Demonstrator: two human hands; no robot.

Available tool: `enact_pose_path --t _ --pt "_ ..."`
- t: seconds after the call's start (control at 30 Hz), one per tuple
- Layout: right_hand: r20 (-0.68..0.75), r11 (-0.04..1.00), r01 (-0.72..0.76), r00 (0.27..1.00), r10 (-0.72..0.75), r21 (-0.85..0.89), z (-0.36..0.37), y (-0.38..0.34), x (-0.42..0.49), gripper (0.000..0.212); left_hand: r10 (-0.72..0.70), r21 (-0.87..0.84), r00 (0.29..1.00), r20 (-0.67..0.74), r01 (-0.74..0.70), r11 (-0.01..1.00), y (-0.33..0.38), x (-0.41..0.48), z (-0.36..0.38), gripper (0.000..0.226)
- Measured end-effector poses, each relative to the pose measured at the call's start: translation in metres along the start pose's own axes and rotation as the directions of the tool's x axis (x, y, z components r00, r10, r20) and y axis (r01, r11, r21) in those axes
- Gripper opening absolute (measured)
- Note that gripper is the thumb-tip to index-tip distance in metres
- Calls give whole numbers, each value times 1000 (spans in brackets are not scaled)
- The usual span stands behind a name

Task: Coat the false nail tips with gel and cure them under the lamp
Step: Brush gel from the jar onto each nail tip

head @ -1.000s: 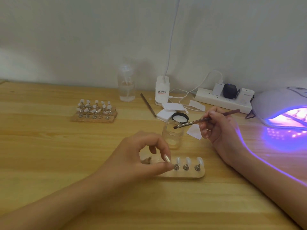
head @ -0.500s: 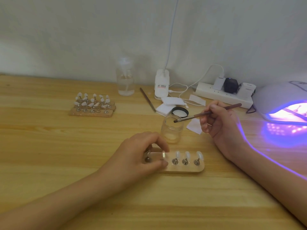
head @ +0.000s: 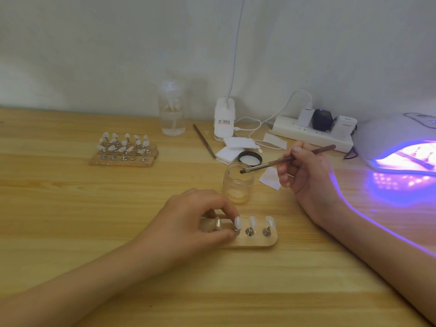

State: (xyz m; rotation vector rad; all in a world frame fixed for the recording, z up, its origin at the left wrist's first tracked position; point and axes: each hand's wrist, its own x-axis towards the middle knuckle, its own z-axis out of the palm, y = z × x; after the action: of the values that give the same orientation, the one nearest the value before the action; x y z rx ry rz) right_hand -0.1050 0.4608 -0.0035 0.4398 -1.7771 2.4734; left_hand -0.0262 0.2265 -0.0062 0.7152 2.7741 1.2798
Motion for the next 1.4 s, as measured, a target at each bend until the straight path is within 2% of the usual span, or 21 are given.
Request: enact_pose_path --t 0.13,0.23,0.33,0.4,0.47,0.57,0.67,0.73,0.87,0.97,1.1,1.17,1.23,1.4 --pt "-30 999 47 998 -48 -20 0 0 0 18 39 14 999 -18 -39 999 2 2 3 15" --pt "-23 969 142 988 -150 -204 3 -4 -1 21 110 146 993 -51 -102 984 2 -1 3 15" --pt "75 888 248 968 -238 -388 12 -11 2 24 210 310 974 -87 -174 935 6 -6 4 13" --pt "135 820 286 958 -252 -496 18 -12 4 24 277 352 952 -129 -217 911 9 -8 3 8" --pt "182 768 299 954 -237 -567 22 -10 4 23 303 289 939 -164 -248 925 14 -8 -2 3" --pt "213 748 298 954 -212 -593 24 -5 2 21 258 8 948 -189 -261 965 21 -2 -18 6" --pt "215 756 283 958 -191 -591 25 -2 1 21 107 -240 975 -193 -153 959 18 12 -32 15" --pt "205 776 266 962 -179 -572 26 0 0 20 -11 -392 982 -191 -66 918 9 21 -34 17" --pt "117 847 246 969 -216 -471 23 -1 0 19 -142 -526 971 -194 19 851 -6 37 -30 7" --pt "28 899 230 971 -237 -372 16 -2 -2 20 -203 -546 957 -206 60 836 -13 44 -29 7" --pt "-67 960 135 986 -156 -247 7 1 -5 22 -186 -561 960 -209 38 827 -20 45 -26 9" --pt "-91 979 81 991 -99 -186 6 3 -5 24 -169 -562 964 -206 25 827 -23 45 -23 13" --pt "-108 990 37 993 -52 -137 5 4 -5 25 -169 -547 958 -231 16 837 -26 46 -19 7" --pt "-113 995 -21 994 10 -97 6 4 -6 21 -128 -422 953 -273 1 907 -32 49 -14 10"
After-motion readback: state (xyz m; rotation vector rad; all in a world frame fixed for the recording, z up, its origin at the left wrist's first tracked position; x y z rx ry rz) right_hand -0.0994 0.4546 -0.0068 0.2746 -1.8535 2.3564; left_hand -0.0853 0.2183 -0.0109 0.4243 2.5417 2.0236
